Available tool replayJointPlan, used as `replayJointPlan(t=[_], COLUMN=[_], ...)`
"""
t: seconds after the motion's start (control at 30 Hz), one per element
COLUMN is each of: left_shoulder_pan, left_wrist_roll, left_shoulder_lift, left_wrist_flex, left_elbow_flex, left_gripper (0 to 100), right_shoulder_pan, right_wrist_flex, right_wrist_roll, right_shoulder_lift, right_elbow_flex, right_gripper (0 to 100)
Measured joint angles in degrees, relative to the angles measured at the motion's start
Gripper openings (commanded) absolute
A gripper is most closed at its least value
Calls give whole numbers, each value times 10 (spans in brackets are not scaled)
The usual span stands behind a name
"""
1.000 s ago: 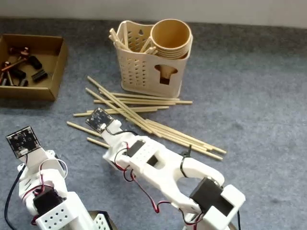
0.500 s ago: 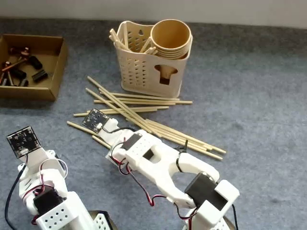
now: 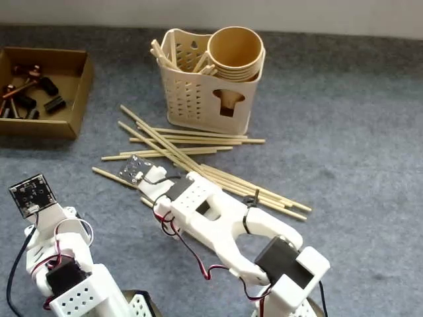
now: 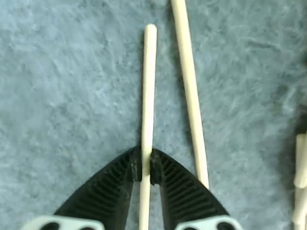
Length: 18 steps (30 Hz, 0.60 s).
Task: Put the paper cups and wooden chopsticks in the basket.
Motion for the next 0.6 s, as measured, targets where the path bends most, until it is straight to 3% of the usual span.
replayJointPlan(t=[0.37, 0.6], left_shoulder_pan=[0, 0], left_wrist_roll=[0, 0], left_shoulder_lift=[0, 0], left_wrist_flex=[0, 0], left_elbow_flex=[0, 0], left_gripper=[5, 5], right_shoulder_pan=[3, 12], right_wrist_flex=[74, 101], right_wrist_roll=[11, 12], right_shoulder_lift=[-3, -110], right_elbow_flex=[-3, 11], right_gripper=[4, 4])
